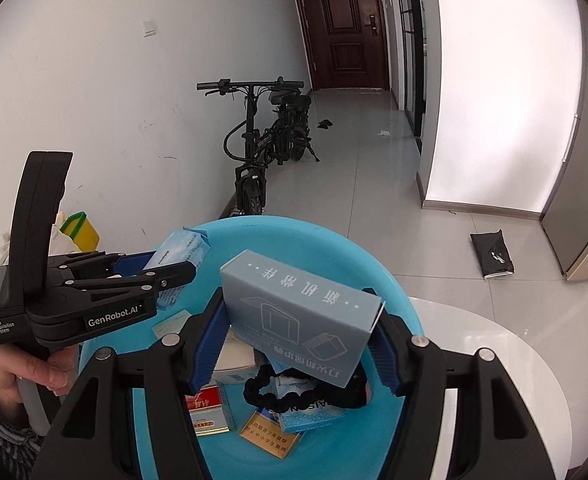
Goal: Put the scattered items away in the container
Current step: 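Open the left tool to drop the wipes packet into the basin while the right tool holds the box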
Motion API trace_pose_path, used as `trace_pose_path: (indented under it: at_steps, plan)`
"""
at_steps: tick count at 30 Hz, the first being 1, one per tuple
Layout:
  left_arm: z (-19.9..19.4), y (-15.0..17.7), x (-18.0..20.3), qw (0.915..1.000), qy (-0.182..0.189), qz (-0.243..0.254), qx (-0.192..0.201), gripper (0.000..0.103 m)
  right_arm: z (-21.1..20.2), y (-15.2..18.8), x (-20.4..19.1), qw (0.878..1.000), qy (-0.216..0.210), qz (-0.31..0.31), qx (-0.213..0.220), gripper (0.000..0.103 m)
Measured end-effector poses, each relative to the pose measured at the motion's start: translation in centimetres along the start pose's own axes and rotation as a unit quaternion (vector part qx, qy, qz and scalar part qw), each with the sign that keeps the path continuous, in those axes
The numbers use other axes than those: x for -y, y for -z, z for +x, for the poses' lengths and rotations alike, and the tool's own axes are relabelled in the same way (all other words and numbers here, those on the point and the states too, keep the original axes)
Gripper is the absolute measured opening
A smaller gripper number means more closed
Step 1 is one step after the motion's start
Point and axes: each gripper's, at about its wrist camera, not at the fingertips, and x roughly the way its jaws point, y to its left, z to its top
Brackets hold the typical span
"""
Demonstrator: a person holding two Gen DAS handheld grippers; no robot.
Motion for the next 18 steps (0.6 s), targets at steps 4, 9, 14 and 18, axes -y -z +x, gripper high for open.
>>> trace_pose_path:
  at_steps: [4, 9, 14, 18]
  plan:
    - [0.4, 0.4, -0.4, 1.0, -0.004, 0.006, -0.003, 0.041, 0.7, -0.1, 0.5, 1.0, 0.007, 0.005, -0.008, 0.063]
    - [-0.2, 0.9, 0.4, 0.9999, 0.006, 0.011, -0.001, 0.041, 1.0, -0.2, 0.7, 1.0, 0.01, 0.01, -0.012, 0.063]
    - [-2.1, 0.8, 0.6, 0.9987, -0.012, 0.003, 0.05, 0.077, 1.0, -0.3, 0.4, 1.0, 0.01, 0.008, -0.013, 0.063]
    - [-3.3, 0.6, 0.8, 0.9981, -0.021, 0.013, 0.057, 0.078, 1.0, -0.5, -0.1, 1.0, 0.011, 0.002, -0.013, 0.063]
